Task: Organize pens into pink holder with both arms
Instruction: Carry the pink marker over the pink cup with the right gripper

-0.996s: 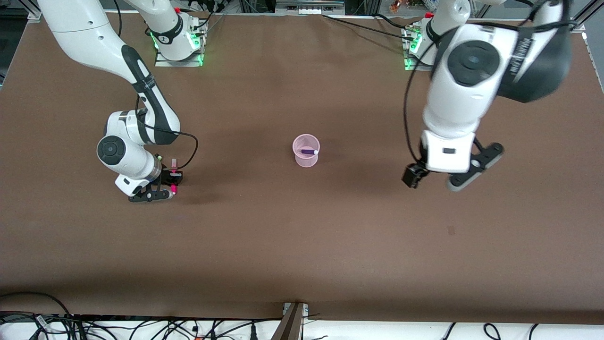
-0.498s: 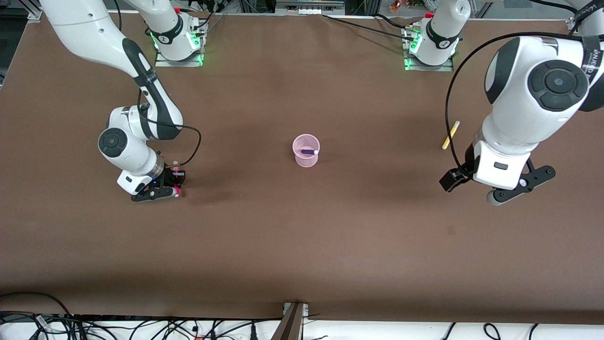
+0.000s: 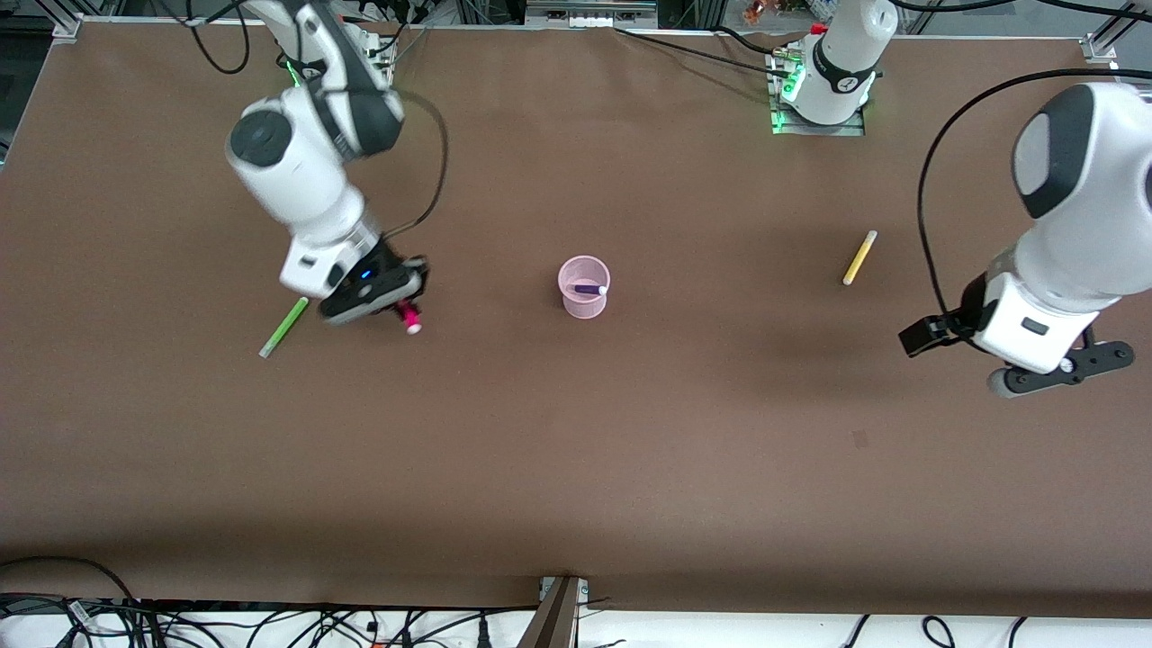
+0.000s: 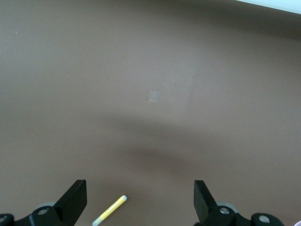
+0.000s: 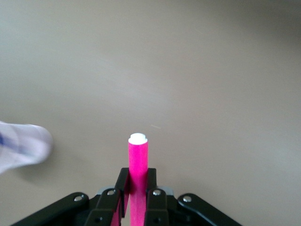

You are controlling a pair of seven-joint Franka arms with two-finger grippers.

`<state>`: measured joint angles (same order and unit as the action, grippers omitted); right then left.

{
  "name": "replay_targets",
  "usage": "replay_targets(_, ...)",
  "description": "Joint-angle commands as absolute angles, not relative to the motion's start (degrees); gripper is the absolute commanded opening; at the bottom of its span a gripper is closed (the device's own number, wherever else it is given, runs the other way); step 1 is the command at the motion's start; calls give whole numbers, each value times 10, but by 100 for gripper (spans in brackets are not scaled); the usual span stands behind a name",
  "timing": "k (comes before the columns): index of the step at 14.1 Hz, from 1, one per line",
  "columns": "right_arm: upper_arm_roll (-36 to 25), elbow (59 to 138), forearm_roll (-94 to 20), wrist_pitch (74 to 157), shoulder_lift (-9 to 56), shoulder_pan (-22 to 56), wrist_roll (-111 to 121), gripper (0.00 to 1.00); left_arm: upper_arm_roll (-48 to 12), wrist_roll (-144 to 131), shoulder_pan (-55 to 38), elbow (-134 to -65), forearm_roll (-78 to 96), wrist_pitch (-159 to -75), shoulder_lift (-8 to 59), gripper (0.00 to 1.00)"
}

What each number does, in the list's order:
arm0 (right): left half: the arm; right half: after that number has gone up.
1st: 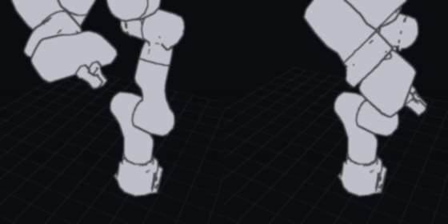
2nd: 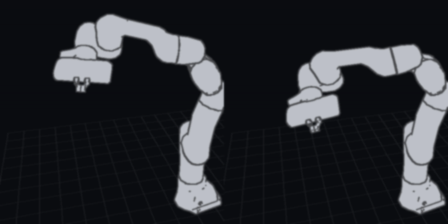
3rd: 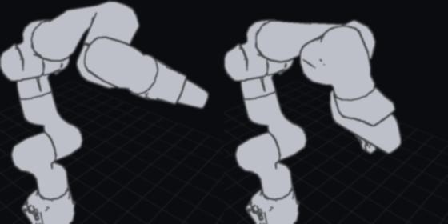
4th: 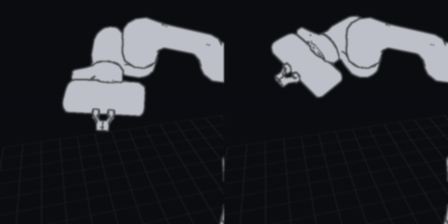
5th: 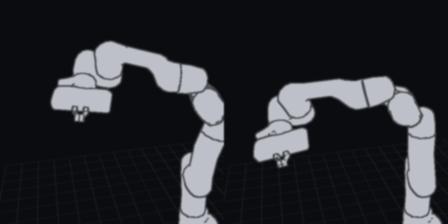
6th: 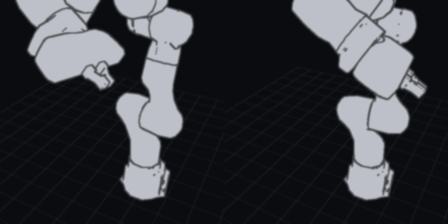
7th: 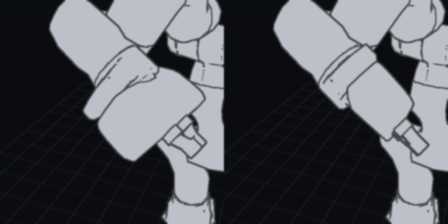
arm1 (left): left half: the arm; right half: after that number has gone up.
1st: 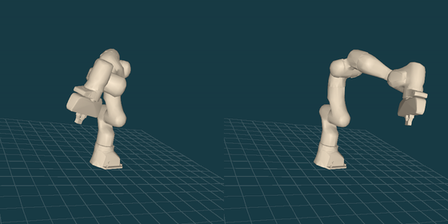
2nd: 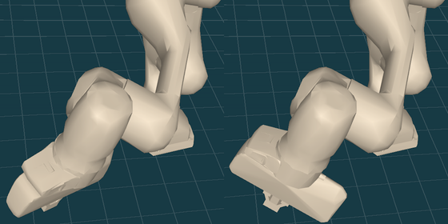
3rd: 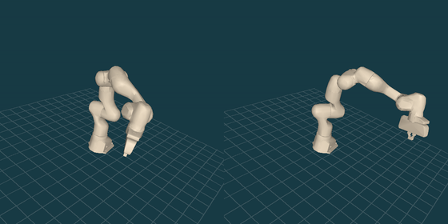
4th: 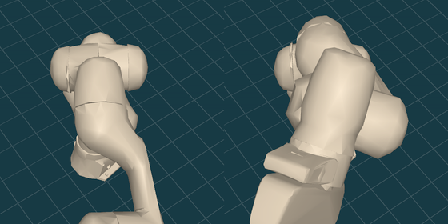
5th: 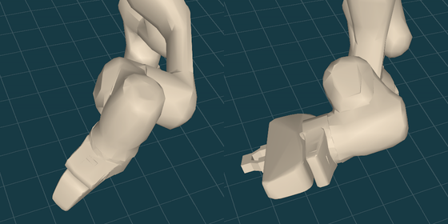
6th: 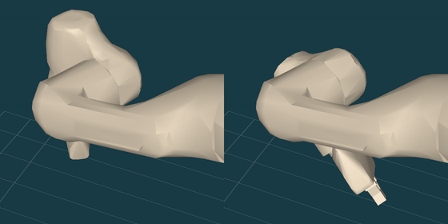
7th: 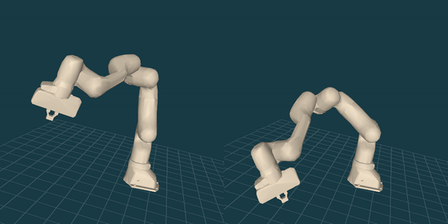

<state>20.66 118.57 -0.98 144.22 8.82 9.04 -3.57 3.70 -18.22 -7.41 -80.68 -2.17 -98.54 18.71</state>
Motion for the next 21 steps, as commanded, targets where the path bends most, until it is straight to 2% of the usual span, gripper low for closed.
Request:
replay_targets(1, 230, 1192, -11, 1511, 103, 126, -91, 0, 30, -117, -32, -817, 11, -976, 168, 100)
replay_targets(3, 227, 1187, 10, 1574, 133, 177, -134, 0, 32, -103, -18, -817, 12, -976, 167, 100)
replay_targets(5, 225, 1172, 52, 1637, 176, 197, -168, 0, 33, -89, -8, -828, 12, -969, 155, 100)
replay_targets(9, 198, 1084, 85, 1646, 260, 248, -170, 0, 29, -67, 12, -827, 24, -962, 150, 100)
replay_targets(11, 137, 1057, 85, 1651, 286, 325, -198, 0, 28, -68, 12, -825, 30, -962, 149, 100)
replay_targets(14, -1, 1041, 85, 1658, 309, 466, -238, 0, 27, -68, 7, -821, 39, -962, 149, 100)
replay_targets(15, -17, 1041, 85, 1659, 309, 483, -245, 0, 26, -69, 5, -820, 39, -962, 149, 100)
replay_targets(21, -19, 1039, 85, 1679, 322, 484, -246, 0, 30, -66, -14, -819, 38, -962, 145, 100)
